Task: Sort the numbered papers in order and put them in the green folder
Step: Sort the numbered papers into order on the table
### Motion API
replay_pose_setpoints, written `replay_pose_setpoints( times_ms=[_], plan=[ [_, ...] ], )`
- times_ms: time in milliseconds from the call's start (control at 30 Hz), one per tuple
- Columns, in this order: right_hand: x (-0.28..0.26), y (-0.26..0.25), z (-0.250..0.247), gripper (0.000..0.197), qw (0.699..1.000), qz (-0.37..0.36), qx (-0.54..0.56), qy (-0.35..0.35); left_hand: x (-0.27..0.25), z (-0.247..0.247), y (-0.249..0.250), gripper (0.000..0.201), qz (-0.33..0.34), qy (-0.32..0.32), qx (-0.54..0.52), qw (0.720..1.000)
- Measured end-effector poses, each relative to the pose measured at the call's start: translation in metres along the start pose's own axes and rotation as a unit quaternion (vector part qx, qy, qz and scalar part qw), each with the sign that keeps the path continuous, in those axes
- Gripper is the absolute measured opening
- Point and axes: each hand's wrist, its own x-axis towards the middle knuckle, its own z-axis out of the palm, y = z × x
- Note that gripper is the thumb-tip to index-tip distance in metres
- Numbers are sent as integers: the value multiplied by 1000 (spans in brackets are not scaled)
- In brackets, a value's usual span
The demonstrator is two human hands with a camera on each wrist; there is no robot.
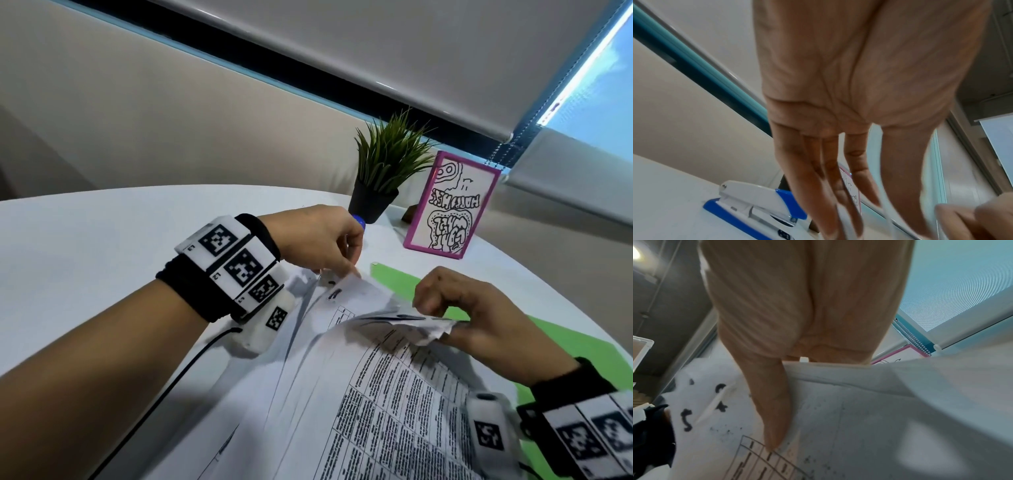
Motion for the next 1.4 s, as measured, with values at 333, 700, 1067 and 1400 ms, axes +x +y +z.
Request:
replay_pose_setpoints(
  times_ms=[333,700,1067,1400],
  plan=[
    [-8,-3,-1,41,1000,20,-6,4,-8,-2,12,40,-1,-79,105,991],
    [-16,4,-5,41,994,52,89,24,-11,-22,5,31,-44,-3,-19,999],
    [-3,3,-10,37,997,47,57,-27,-39,-32,-54,26,-206,-49,85,974],
    [-4,-3,-6,27,996,41,67,-42,-30,-23,-37,21,-162,-1,118,980]
  ],
)
